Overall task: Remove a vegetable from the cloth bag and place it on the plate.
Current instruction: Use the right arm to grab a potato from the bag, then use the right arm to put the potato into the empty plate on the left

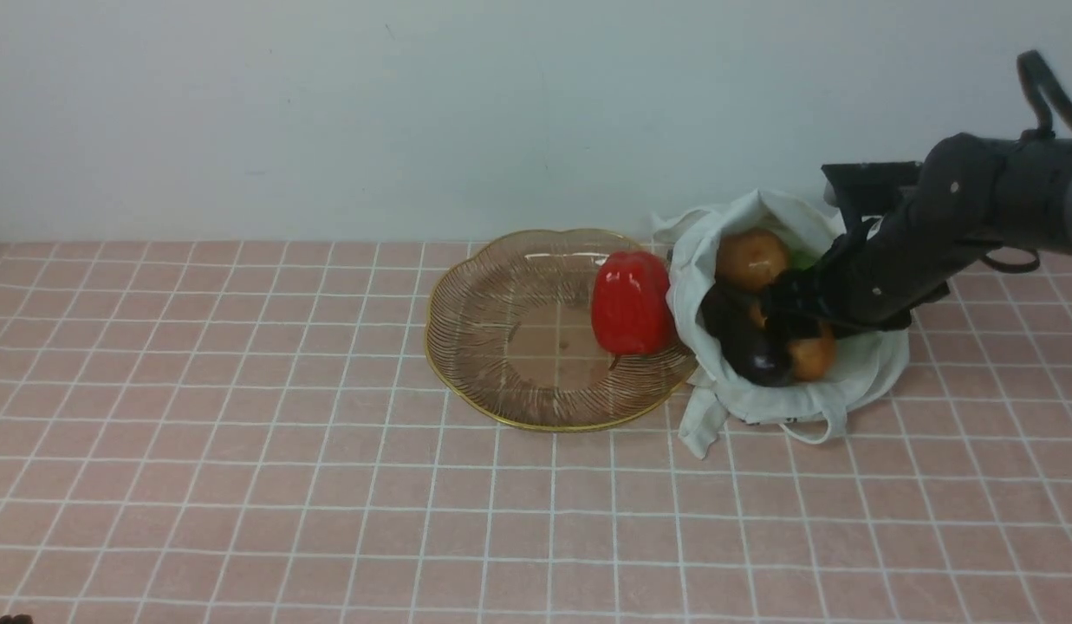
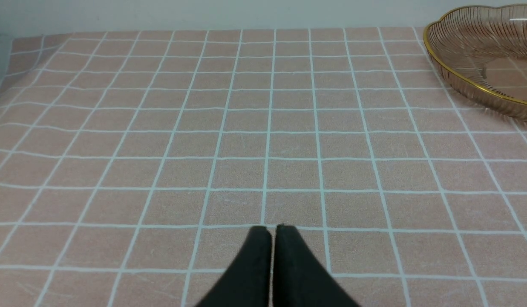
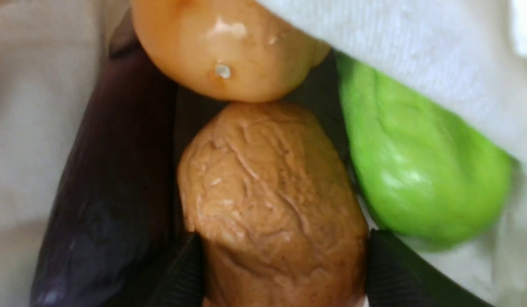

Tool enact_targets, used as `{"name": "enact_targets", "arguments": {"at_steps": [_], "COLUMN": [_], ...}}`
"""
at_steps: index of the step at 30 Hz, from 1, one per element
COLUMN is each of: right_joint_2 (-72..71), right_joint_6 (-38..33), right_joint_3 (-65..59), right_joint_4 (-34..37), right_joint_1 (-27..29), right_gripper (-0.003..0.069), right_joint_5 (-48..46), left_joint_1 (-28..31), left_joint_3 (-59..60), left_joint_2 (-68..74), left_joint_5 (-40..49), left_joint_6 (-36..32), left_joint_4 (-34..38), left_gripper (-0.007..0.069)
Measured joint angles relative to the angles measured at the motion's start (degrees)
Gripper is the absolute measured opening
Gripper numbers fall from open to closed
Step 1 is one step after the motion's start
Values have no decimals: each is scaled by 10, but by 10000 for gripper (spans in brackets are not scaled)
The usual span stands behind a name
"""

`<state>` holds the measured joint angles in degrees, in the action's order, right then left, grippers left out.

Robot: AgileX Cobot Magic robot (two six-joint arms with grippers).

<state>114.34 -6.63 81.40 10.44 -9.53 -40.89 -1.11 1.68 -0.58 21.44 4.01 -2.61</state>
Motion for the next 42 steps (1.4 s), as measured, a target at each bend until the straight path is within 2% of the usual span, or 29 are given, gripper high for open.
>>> {"name": "enact_targets", "arguments": {"at_steps": [3, 8, 11, 14, 15, 17, 18, 19, 22, 27, 33, 37, 39, 40, 42], "right_joint_2": [-20, -115, -166, -209, -216, -207, -205, -185, -132, -30, 49, 58, 52, 50, 41], "right_joint_6": [5, 26, 31, 28, 17, 7, 6, 3, 1, 5, 7, 7, 7, 7, 7], "right_joint_3": [0, 0, 0, 0, 1, 2, 2, 2, 4, 47, 97, 124, 160, 163, 203], "right_joint_4": [-15, -35, -20, 25, 57, 76, 76, 79, 70, 20, -32, -45, -65, -67, -83], "right_joint_1": [0, 0, -3, -25, -57, -98, -102, -137, -185, -200, -199, -199, -199, -199, -199], "right_gripper": [444, 444, 444, 444, 444, 444, 444, 444, 444, 444, 444, 489, 577, 587, 625], "right_joint_5": [-22, -119, -147, -143, -119, -72, -72, -25, 68, 135, 137, 119, 83, 75, 0], "left_joint_1": [0, 0, 0, 0, 0, 0, 0, 0, 0, 0, 0, 0, 0, 0, 0], "left_joint_3": [0, 0, 0, 0, 0, 0, 0, 0, 0, 0, 0, 0, 0, 0, 0], "left_joint_2": [0, 0, 0, 0, 0, 0, 0, 0, 0, 0, 0, 0, 0, 0, 0], "left_joint_5": [0, 0, 0, 0, 0, 0, 0, 0, 0, 0, 0, 0, 0, 0, 0], "left_joint_6": [0, 0, 0, 0, 0, 0, 0, 0, 0, 0, 0, 0, 0, 0, 0], "left_joint_4": [0, 0, 0, 0, 0, 0, 0, 0, 0, 0, 0, 0, 0, 0, 0], "left_gripper": [-5, -5, -5, -5, -5, -5, -5, -5, -5, -5, -5, -5, -5, -5, -5]}}
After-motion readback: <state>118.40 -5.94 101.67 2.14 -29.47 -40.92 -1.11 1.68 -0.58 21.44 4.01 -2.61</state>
